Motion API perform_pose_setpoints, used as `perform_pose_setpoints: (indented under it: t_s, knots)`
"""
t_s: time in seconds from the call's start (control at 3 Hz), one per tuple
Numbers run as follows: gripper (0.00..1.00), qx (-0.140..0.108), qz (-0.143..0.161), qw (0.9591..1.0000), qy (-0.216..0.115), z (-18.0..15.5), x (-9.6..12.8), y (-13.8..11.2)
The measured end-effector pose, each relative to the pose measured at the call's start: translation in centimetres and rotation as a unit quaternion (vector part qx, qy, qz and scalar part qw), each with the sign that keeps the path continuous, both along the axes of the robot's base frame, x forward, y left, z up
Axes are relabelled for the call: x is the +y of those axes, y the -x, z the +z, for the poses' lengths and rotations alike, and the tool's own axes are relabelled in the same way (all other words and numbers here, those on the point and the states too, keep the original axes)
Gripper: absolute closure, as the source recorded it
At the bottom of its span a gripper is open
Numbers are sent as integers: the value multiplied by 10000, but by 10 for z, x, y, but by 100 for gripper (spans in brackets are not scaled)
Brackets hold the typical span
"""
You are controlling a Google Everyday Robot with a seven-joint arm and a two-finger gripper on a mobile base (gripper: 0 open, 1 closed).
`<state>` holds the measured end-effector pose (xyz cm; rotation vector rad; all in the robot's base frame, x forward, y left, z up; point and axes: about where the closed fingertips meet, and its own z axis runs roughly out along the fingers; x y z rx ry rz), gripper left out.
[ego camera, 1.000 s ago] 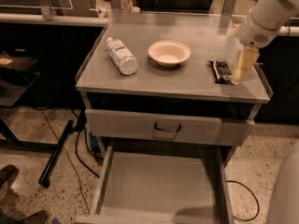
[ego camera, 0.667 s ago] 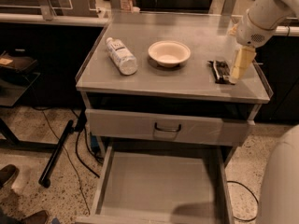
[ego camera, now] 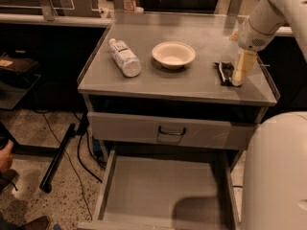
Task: Place rxbar chocolate into middle drawer
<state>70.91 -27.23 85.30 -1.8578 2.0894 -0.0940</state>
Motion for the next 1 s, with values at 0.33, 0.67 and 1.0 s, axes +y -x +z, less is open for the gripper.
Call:
perform_pose_setpoints:
  t_s: [0.33, 0.67, 1.0]
  knots:
    - [0, 19, 1, 10000, 19, -11, -8, -7]
    - [0, 76, -39, 10000, 11, -25, -18, -10]
    - [0, 125, -40, 9999, 8, -34, -23, -12]
